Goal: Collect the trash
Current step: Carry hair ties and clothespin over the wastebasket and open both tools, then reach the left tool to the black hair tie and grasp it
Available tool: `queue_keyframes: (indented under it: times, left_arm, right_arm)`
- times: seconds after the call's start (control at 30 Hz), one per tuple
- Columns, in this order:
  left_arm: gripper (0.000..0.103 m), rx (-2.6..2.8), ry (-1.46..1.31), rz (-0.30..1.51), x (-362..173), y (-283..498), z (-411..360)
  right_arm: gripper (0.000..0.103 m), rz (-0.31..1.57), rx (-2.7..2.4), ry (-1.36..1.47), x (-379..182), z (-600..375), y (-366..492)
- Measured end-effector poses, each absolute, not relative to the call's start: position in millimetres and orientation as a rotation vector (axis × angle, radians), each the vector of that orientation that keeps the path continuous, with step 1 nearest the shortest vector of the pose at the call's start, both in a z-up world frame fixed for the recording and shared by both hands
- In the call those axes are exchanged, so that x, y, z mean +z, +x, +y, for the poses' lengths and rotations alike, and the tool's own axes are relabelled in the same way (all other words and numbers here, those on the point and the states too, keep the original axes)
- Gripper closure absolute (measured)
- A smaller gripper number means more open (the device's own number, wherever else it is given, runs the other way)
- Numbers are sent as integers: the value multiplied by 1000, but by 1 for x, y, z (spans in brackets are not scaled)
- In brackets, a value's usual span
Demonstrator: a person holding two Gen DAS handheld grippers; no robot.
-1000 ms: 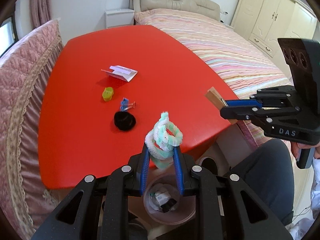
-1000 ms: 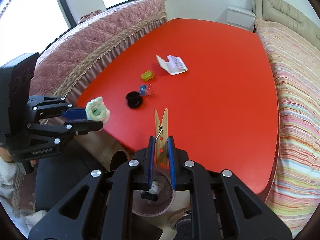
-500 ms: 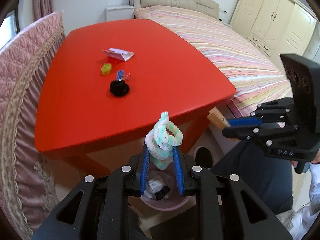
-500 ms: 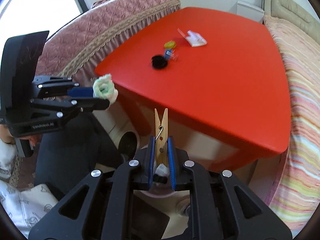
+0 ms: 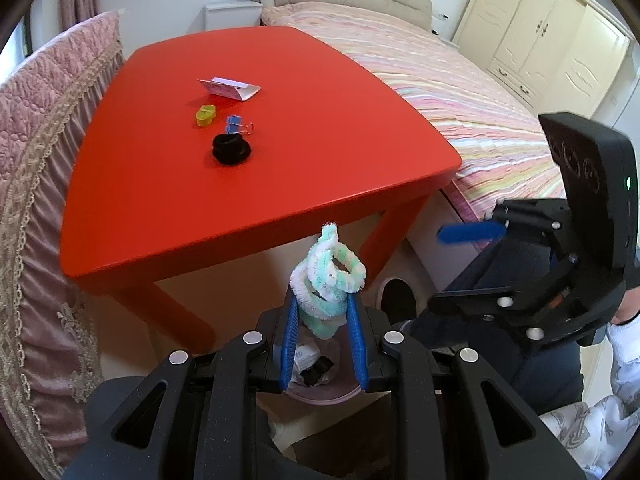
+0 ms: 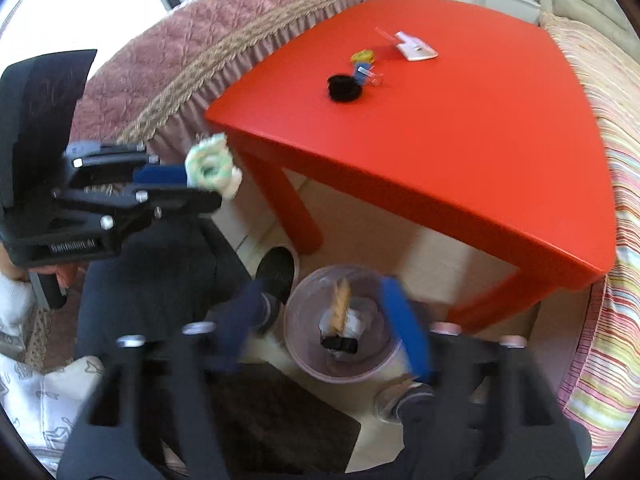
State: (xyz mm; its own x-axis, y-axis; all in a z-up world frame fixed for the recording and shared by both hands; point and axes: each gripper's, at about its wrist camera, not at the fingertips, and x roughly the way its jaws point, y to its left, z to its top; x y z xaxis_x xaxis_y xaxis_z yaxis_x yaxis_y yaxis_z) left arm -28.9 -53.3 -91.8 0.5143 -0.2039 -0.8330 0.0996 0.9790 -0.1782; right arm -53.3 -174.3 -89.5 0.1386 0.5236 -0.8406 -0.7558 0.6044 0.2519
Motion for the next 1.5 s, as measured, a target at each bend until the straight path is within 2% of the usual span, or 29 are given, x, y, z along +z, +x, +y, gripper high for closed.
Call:
queue_keyframes:
  times: [0.07, 0.2, 0.3, 0.37, 0.43, 0.53, 0.7, 1.5]
  left_arm:
    - [80, -193, -108, 1019, -93, -28, -56]
    - [79, -223, -92, 1027, -94, -27, -65]
    - [75, -249, -86, 1030, -95, -27, -73]
    - [63, -258, -79, 1037, -96, -26, -78]
    - [32, -260, -85, 1030, -97, -26, -79]
    - [15, -245, -101, 1024, -97, -25, -78]
    - [8, -203, -92, 1007, -95, -25, -73]
    - [8, -71, -131, 953, -74, -10, -34]
  right_arm:
    - [13, 1076, 915, -241, -85, -179, -51]
    - [9, 1055, 875, -215, -76, -191, -48]
    - [7, 1045, 858, -199, -72, -198, -45]
    - [7, 1041, 851, -189, -71, -203, -44]
    - [6, 1039, 844, -181, -71, -206, -45]
    - [6, 1038, 837, -173, -71, -210, -46]
    - [5, 1036, 831, -158, -72, -210, -45]
    - [5, 1015, 855, -199, -48, -183, -22]
